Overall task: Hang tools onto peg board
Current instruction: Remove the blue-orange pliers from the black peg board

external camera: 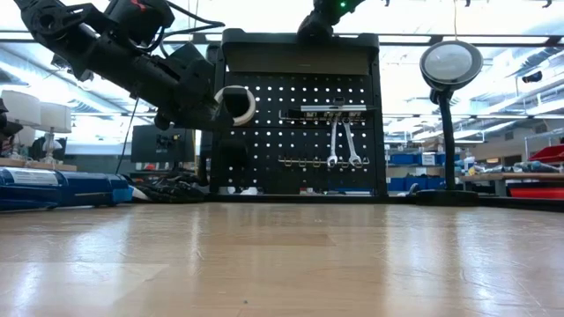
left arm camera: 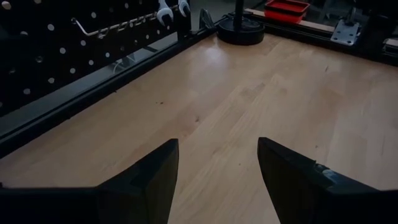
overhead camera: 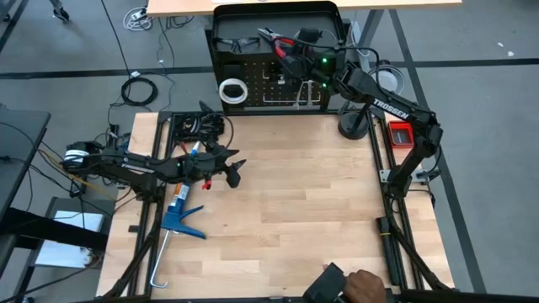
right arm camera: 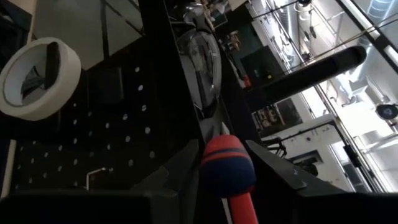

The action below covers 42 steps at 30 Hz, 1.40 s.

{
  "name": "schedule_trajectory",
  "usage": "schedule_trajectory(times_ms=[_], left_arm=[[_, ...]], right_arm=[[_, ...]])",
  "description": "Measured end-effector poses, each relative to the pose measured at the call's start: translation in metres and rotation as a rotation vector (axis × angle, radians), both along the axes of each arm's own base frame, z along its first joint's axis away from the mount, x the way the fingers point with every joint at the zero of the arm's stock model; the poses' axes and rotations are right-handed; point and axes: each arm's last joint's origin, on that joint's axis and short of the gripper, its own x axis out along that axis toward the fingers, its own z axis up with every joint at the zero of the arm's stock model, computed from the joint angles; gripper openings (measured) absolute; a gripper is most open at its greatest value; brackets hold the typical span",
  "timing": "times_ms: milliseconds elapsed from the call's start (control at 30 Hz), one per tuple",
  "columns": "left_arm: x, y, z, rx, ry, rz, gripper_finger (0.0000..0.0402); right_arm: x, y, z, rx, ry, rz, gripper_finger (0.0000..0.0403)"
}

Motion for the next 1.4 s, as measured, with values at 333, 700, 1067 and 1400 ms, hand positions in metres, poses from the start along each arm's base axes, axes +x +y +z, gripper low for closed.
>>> schedule_trajectory(times_ms=[333,700,1067,1400], left_arm=[[0.000,0.000,0.000,0.001,-0.004,-0.001,0.0223],[0.000,0.000,0.001,0.001,-0.006,-0.001,0.0223],[0.001,0.000,0.001,0.002,-0.016,-0.001,0.0223],[0.001,0.000,0.001,0.000,-0.014,0.000,0.0223]], right_arm=[[0.001,0.003,0.003,-0.012,-0.016,0.003,0.0085],[0.002,0.002,0.010,-0.100,-0.056,-0.086,0.0084],[0.009,0.017,0.022,-0.209,-0.099,-0.115,0.0084],[0.004,0.092,0.049,-0.260,-0.110,-0.075,0.0083]])
